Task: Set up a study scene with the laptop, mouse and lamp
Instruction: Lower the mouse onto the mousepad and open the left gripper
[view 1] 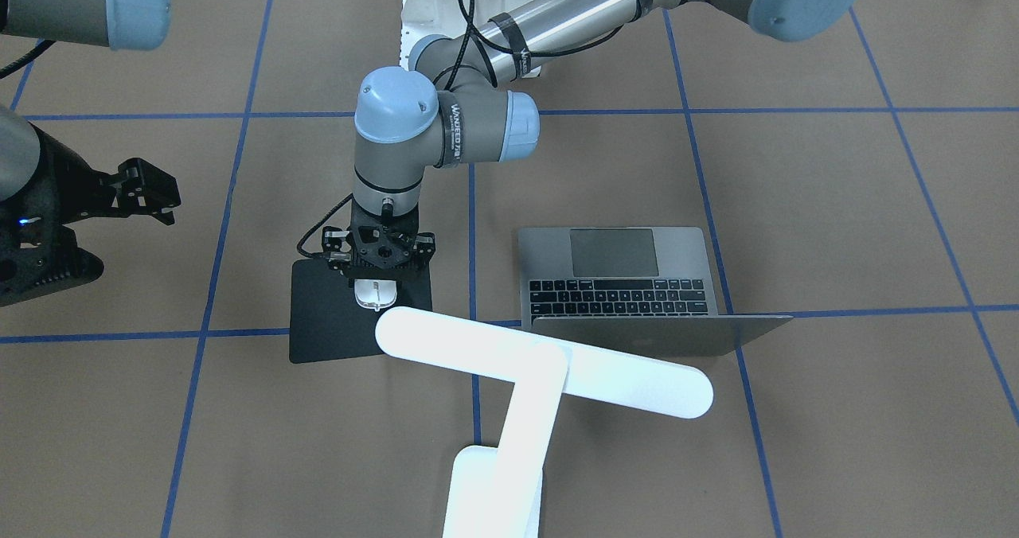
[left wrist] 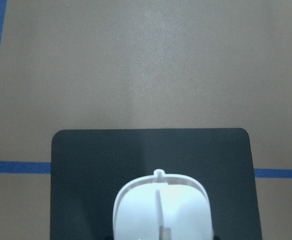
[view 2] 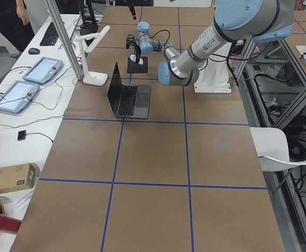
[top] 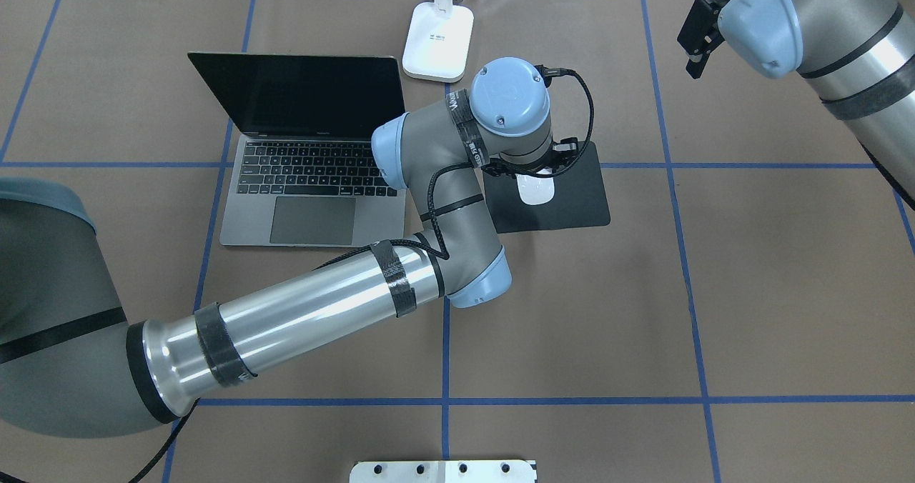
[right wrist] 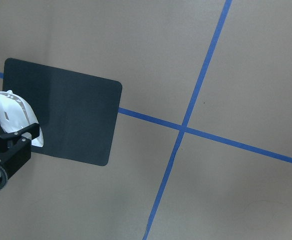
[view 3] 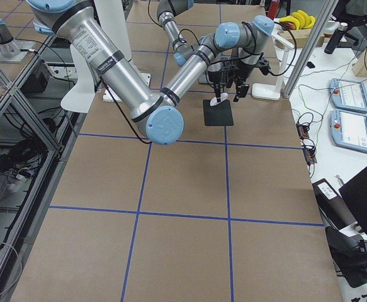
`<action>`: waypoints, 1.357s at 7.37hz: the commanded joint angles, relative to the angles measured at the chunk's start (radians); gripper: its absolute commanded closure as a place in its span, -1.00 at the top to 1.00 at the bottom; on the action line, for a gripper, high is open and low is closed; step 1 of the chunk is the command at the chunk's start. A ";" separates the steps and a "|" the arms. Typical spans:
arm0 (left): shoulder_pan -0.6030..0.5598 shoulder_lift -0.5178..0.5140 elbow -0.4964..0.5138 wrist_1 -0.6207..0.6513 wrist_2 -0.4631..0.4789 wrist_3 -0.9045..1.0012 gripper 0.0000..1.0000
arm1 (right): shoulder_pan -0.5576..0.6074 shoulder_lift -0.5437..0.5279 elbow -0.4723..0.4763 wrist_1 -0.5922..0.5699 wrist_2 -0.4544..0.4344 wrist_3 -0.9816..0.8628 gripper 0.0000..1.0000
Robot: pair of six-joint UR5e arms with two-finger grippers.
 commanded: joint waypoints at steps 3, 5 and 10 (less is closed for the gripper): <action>-0.002 0.002 0.011 0.001 0.013 0.012 0.45 | 0.005 -0.012 0.015 0.026 -0.003 -0.007 1.00; -0.003 0.002 0.002 0.008 0.012 0.028 0.84 | 0.033 -0.022 0.015 0.060 0.005 -0.007 1.00; -0.009 0.228 -0.484 0.327 -0.080 0.065 0.98 | 0.146 -0.214 0.000 0.327 -0.012 -0.051 1.00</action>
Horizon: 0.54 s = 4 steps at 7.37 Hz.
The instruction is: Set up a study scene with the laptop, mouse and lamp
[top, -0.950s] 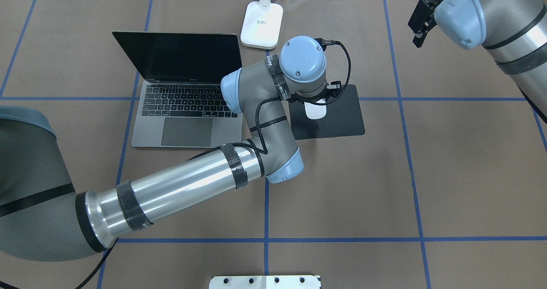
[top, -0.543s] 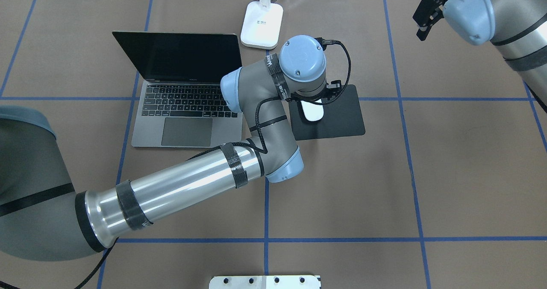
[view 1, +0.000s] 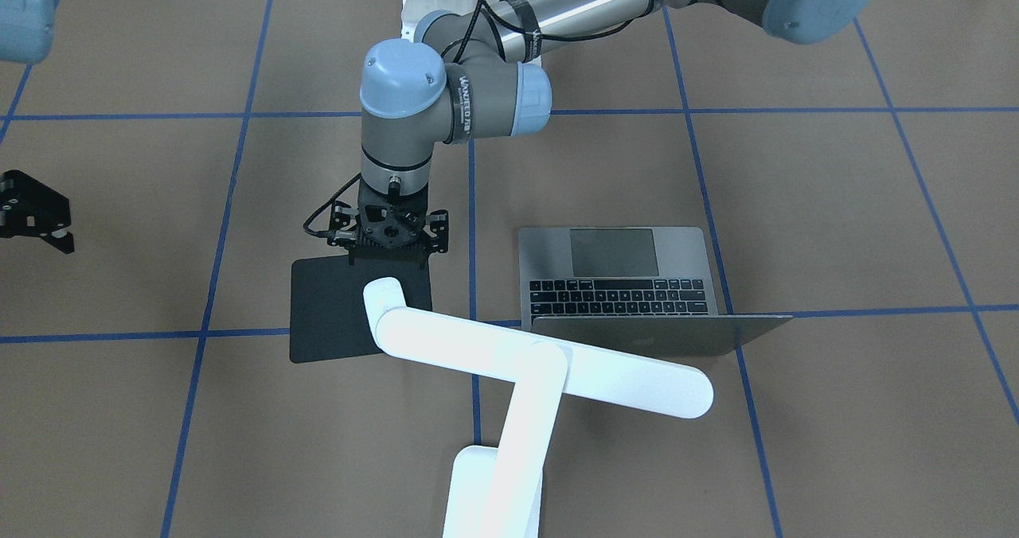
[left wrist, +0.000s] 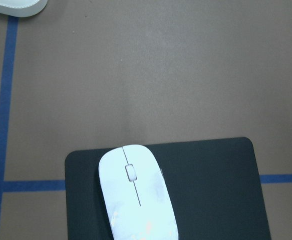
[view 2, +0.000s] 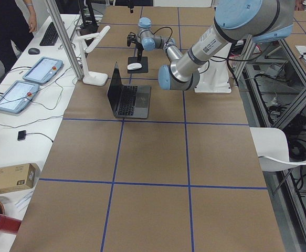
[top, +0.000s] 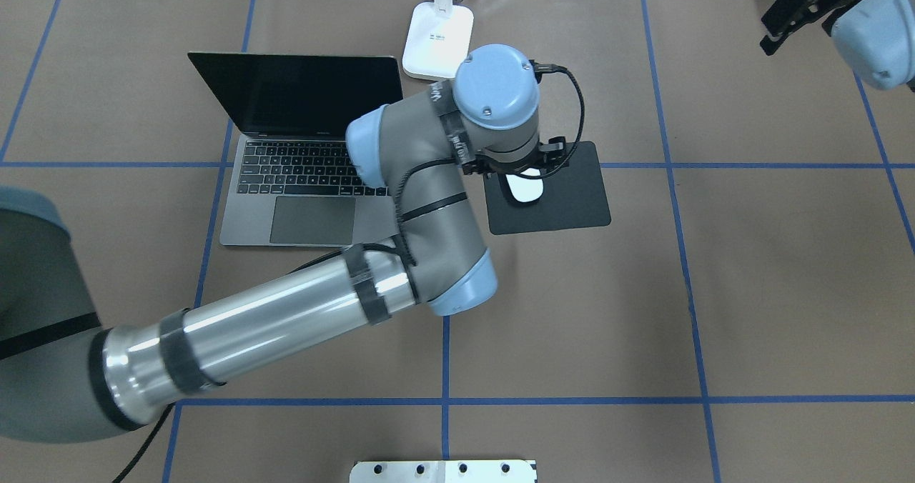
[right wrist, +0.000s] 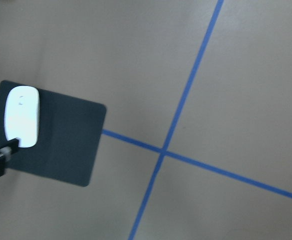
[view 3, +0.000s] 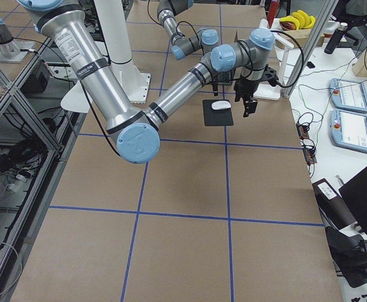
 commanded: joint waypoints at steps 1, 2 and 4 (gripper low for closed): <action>-0.005 0.176 -0.354 0.244 -0.039 0.069 0.98 | 0.048 -0.050 -0.067 0.023 -0.007 -0.032 1.00; -0.016 0.245 -0.498 0.335 -0.040 0.123 0.98 | 0.080 -0.090 -0.077 0.025 -0.007 -0.038 1.00; -0.063 0.458 -0.738 0.358 -0.052 0.227 0.98 | 0.114 -0.133 -0.086 0.025 -0.001 -0.023 1.00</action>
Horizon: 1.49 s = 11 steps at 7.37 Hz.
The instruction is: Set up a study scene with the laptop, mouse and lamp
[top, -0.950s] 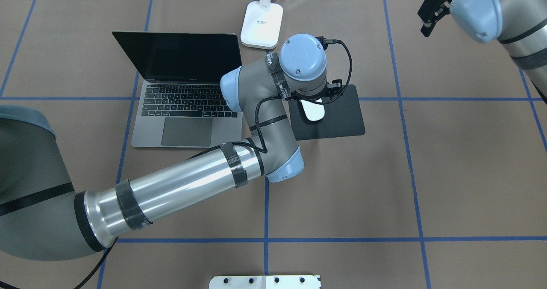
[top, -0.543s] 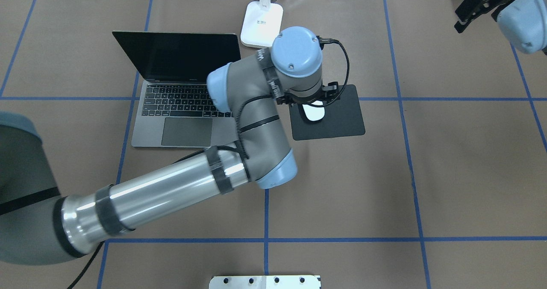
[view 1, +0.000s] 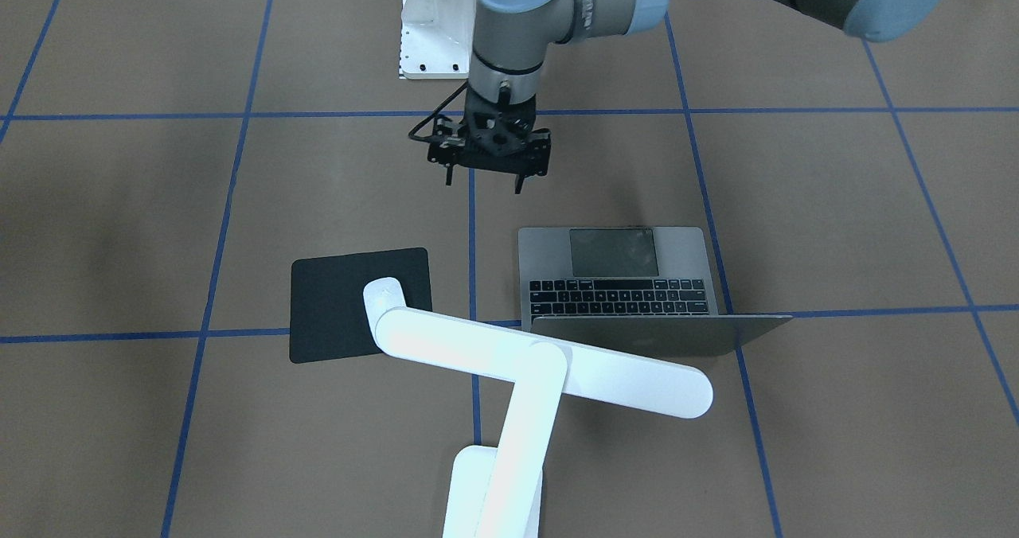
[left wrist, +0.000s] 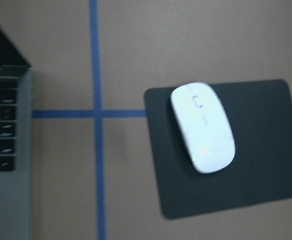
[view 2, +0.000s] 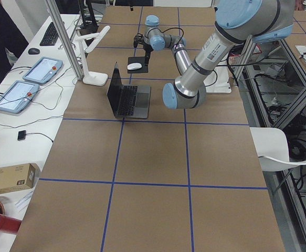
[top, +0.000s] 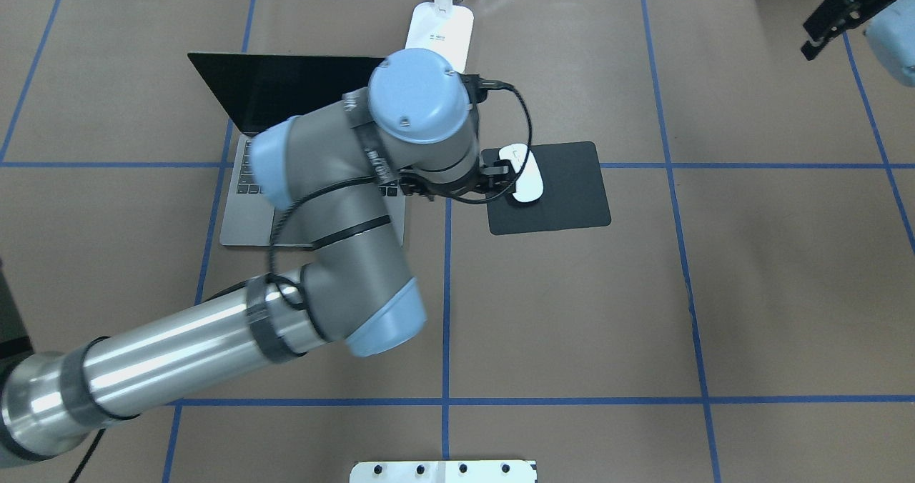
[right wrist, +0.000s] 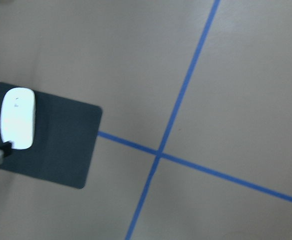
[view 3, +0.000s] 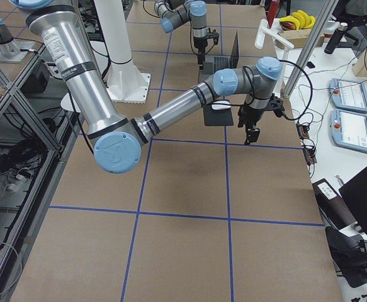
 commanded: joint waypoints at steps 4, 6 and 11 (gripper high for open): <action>-0.213 0.465 -0.302 0.001 -0.187 0.288 0.98 | 0.099 -0.267 -0.006 0.271 0.042 0.007 1.00; -0.373 0.693 -0.316 -0.124 -0.315 0.494 0.98 | 0.119 -0.299 0.006 0.280 0.039 0.004 1.00; -0.841 0.775 0.000 -0.125 -0.511 1.122 0.98 | 0.118 -0.332 0.044 0.281 -0.047 -0.008 1.00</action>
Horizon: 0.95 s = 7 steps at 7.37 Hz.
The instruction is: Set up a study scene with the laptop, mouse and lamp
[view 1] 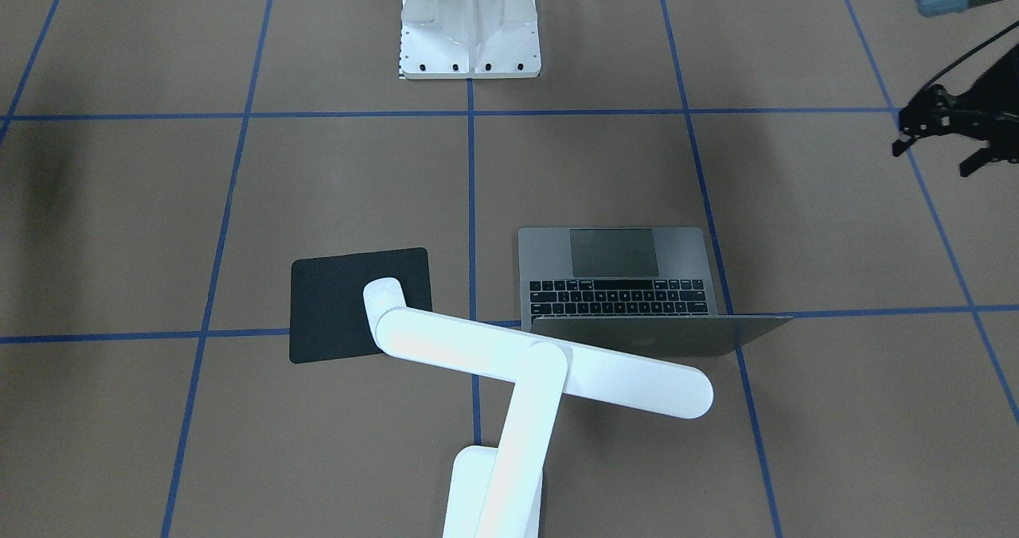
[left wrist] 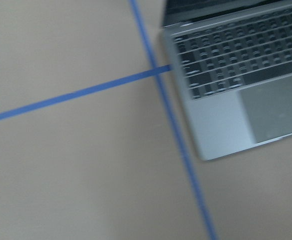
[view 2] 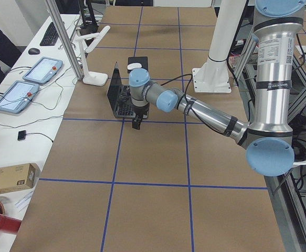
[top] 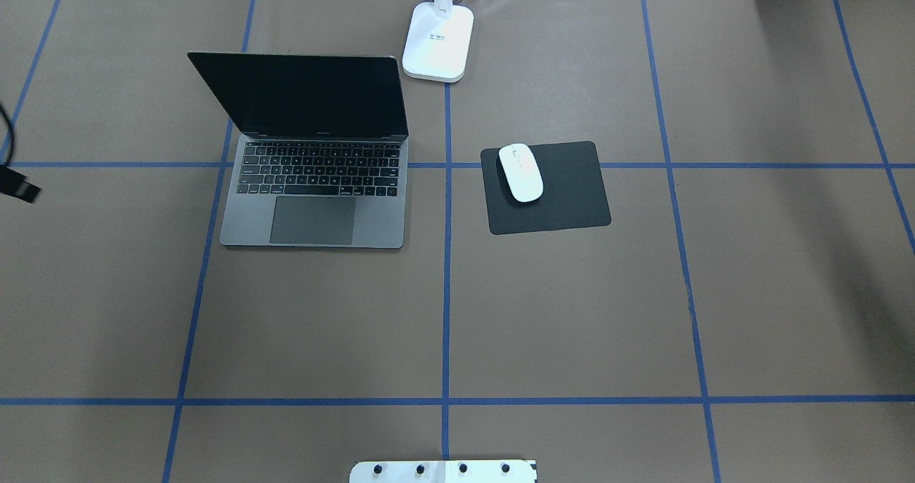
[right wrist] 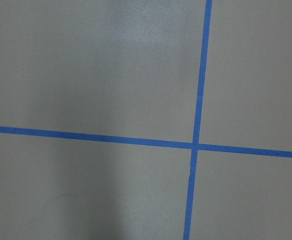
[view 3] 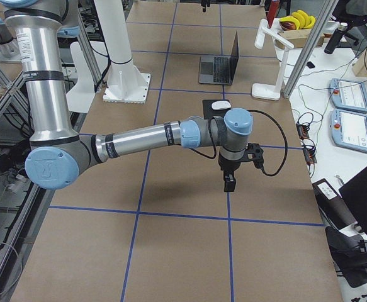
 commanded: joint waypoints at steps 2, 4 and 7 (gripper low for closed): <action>-0.169 -0.087 0.277 0.005 -0.009 0.163 0.98 | -0.001 -0.012 0.007 -0.001 -0.004 -0.003 1.00; -0.218 -0.087 0.367 0.005 -0.009 0.204 0.98 | -0.001 -0.068 0.010 -0.001 -0.004 0.001 1.00; -0.220 -0.063 0.366 0.007 -0.009 0.204 0.98 | -0.001 -0.068 0.016 -0.001 0.007 0.000 1.00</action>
